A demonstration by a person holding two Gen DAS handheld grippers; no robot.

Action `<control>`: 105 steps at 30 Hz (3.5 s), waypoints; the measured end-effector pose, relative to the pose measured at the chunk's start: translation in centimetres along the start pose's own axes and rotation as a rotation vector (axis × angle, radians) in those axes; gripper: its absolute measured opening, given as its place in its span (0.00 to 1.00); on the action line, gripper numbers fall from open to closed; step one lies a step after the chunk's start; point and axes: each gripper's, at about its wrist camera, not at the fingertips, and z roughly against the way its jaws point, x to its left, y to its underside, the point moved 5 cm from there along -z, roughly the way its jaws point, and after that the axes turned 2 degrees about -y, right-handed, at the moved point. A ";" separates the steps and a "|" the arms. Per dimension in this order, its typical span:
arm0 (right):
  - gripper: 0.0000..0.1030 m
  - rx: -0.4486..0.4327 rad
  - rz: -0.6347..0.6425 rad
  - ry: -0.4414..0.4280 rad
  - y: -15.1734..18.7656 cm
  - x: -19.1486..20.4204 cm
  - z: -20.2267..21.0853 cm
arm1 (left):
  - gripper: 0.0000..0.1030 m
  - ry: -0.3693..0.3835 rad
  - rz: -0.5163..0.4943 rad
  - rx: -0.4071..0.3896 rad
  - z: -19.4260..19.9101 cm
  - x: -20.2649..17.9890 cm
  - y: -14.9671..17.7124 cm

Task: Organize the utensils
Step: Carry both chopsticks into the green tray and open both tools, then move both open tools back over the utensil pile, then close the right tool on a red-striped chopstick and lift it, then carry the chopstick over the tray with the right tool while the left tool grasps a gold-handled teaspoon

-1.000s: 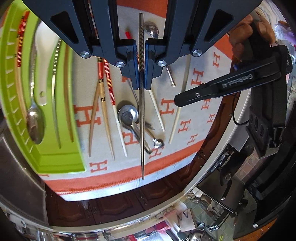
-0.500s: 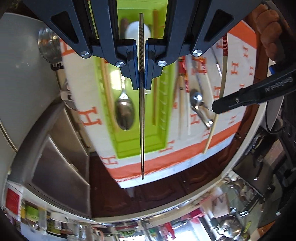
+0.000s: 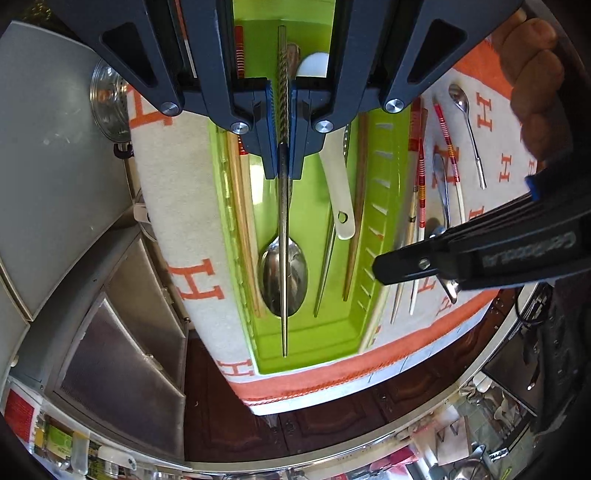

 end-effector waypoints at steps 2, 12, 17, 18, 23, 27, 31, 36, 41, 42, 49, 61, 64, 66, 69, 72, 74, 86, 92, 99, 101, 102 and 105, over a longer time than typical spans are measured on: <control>0.06 0.007 -0.004 -0.005 0.0 0.0 -0.5 | 0.03 0.000 0.004 0.013 -0.5 0.2 0.0; 0.08 0.018 -0.032 -0.029 0.2 0.4 -1.0 | 0.03 -0.015 0.001 0.044 -1.3 1.0 -0.2; 0.08 0.008 -0.026 -0.040 0.1 0.9 -0.4 | 0.03 0.007 -0.037 0.052 -0.1 1.0 0.2; 0.08 0.006 -0.026 -0.042 0.1 0.9 -0.3 | 0.03 -0.002 -0.049 0.050 0.4 1.1 0.4; 0.08 -0.006 -0.018 -0.060 0.0 1.8 0.5 | 0.03 -0.045 -0.093 0.062 2.4 2.6 1.5; 0.09 -0.010 -0.007 -0.074 0.2 2.7 1.0 | 0.03 -0.089 -0.113 0.090 4.2 5.0 2.8; 0.11 -0.017 0.015 -0.092 0.4 4.0 1.7 | 0.03 -0.131 -0.120 0.097 5.9 7.6 3.9; 0.15 -0.023 0.069 -0.133 0.6 7.1 2.4 | 0.03 -0.180 -0.111 0.090 8.5 11.0 5.0; 0.15 -0.010 0.144 -0.174 1.1 11.0 2.4 | 0.04 -0.211 -0.077 0.104 9.4 14.0 6.1; 0.16 -0.004 0.162 -0.183 1.2 11.9 2.2 | 0.04 -0.212 -0.064 0.111 9.3 14.7 6.4; 0.16 0.056 0.253 -0.237 2.3 16.9 -0.2 | 0.04 -0.182 0.048 0.160 8.3 17.8 8.3; 0.16 0.130 0.382 -0.211 0.9 20.9 -6.5 | 0.23 -0.177 0.143 0.136 8.8 21.4 9.5; 0.16 0.132 0.426 -0.192 0.7 21.6 -7.8 | 0.23 -0.183 0.143 0.128 9.1 21.7 9.7; 0.16 0.113 0.469 -0.176 0.6 22.1 -8.1 | 0.23 -0.191 0.137 0.124 9.2 21.6 9.7; 0.12 0.092 0.516 -0.146 0.6 22.5 -8.3 | 0.23 -0.195 0.134 0.123 8.9 21.3 9.6; 0.06 0.071 0.539 -0.128 0.7 22.6 -8.2 | 0.23 -0.198 0.131 0.124 8.6 21.0 9.5; 0.05 0.063 0.526 -0.146 0.6 22.3 -8.2 | 0.23 -0.196 0.127 0.126 8.5 20.7 9.4; 0.05 -0.030 0.358 -0.299 0.2 19.0 -1.7 | 0.23 -0.104 0.146 0.125 8.4 19.0 9.4; 0.05 -0.124 0.235 -0.307 0.0 14.4 3.1 | 0.23 -0.062 0.195 0.150 7.5 18.9 9.5; 0.05 -0.198 0.095 -0.203 -0.4 7.2 5.6 | 0.23 -0.154 0.171 0.162 6.3 17.6 8.5; 0.05 -0.195 0.056 -0.163 -0.3 5.1 5.3 | 0.23 -0.199 0.139 0.174 5.9 17.0 8.2; 0.05 -0.192 0.046 -0.145 -0.3 4.5 5.1 | 0.23 -0.216 0.130 0.178 5.6 16.8 8.0; 0.05 -0.177 0.013 -0.103 0.1 2.5 4.5 | 0.23 -0.243 0.107 0.171 4.8 15.7 7.1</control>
